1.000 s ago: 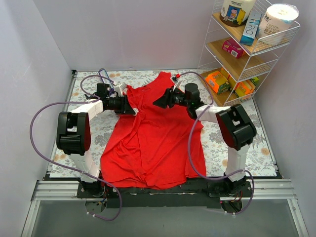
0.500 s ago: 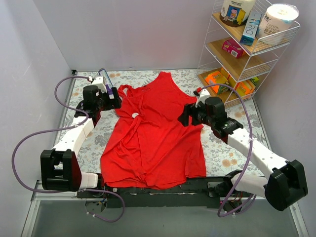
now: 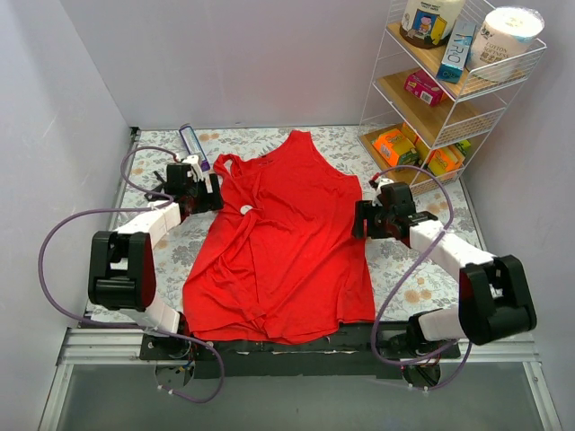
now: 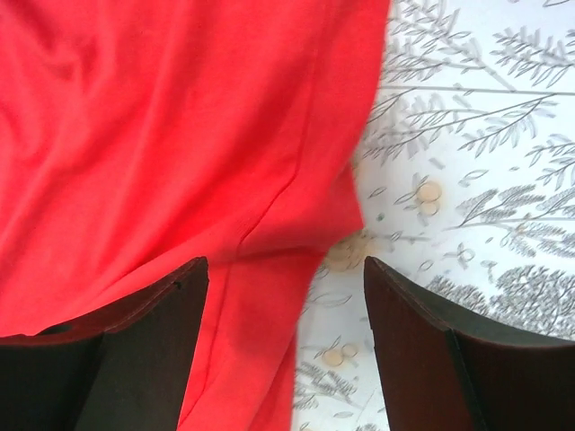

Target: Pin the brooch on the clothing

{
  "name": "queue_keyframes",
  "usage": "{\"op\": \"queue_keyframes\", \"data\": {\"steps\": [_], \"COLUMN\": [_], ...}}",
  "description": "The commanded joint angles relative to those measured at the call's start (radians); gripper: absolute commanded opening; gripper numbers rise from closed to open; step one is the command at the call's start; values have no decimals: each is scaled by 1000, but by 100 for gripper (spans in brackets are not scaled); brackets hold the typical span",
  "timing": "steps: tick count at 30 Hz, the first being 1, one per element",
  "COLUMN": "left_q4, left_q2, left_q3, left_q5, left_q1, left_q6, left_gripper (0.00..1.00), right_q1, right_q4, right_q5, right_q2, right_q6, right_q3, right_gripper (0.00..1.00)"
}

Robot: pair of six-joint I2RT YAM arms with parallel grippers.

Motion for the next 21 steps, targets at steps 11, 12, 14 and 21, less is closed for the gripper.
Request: {"op": "queue_keyframes", "data": {"steps": [11, 12, 14, 21], "left_q4": [22, 22, 28, 65], "left_q2": [215, 228, 264, 363], "left_q3": [130, 139, 156, 213], "left_q5": [90, 109, 138, 253], "left_q1": [27, 27, 27, 38], "left_q6": [-58, -56, -61, -81], "left_gripper": [71, 69, 64, 0], "right_q1": [-89, -89, -89, -91], "right_q4": [83, 78, 77, 57], "right_q5": [-75, -77, -83, -84], "right_q2": [410, 428, 479, 574], "right_q6": [-60, -58, -57, -50], "right_q3": [319, 336, 378, 455], "right_gripper": [74, 73, 73, 50]}}
